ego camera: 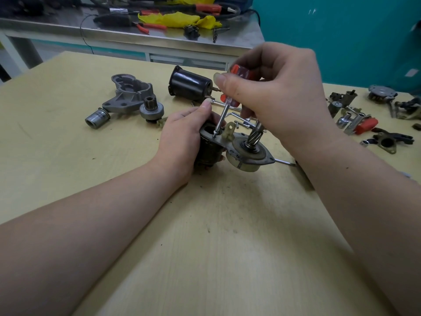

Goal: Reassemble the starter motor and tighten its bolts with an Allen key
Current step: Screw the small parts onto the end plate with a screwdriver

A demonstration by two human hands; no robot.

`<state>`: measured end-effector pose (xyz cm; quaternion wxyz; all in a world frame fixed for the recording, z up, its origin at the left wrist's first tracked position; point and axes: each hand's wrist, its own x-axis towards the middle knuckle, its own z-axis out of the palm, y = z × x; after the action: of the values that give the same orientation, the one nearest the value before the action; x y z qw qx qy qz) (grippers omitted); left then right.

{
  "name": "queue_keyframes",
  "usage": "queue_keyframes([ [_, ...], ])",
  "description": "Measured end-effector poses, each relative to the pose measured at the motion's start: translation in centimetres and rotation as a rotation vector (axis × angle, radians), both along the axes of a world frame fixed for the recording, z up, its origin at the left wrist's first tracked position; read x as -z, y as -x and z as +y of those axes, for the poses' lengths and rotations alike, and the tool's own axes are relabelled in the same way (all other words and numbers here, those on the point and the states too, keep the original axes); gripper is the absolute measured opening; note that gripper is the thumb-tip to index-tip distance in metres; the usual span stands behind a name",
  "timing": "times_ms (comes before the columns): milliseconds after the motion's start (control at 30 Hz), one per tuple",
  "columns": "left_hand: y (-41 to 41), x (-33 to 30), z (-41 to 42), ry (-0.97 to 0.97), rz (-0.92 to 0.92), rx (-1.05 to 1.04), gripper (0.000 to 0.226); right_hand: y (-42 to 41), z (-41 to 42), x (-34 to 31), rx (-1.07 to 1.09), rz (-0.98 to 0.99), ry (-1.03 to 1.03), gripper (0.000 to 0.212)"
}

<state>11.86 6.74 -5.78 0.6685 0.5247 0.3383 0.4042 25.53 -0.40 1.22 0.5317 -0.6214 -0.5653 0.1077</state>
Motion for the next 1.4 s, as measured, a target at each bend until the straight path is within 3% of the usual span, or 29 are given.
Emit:
queue_keyframes([
  [400, 0.0, 0.0, -0.1, -0.013, -0.014, -0.003, 0.047, -0.3, -0.1, 0.0, -0.022, -0.093, -0.005, 0.038],
  [533, 0.0, -0.1, -0.2, 0.006, -0.012, -0.011, 0.048, -0.6, -0.1, -0.2, -0.046, -0.127, 0.023, 0.023],
  [1000, -0.2, -0.3, -0.2, 0.013, 0.026, -0.058, 0.055, -0.6, 0.0, -0.1, -0.155, -0.098, -0.041, 0.033],
  [1133, -0.2, -0.4, -0.4, 0.013, 0.051, -0.092, 0.064, -1.0, -0.2, -0.1, -0.166, -0.083, -0.022, 0.018],
  [1400, -0.3, -0.5, -0.4, 0.035, 0.021, -0.092, 0.066, -0.7, 0.1, 0.2, -0.177, -0.09, -0.087, 0.024],
])
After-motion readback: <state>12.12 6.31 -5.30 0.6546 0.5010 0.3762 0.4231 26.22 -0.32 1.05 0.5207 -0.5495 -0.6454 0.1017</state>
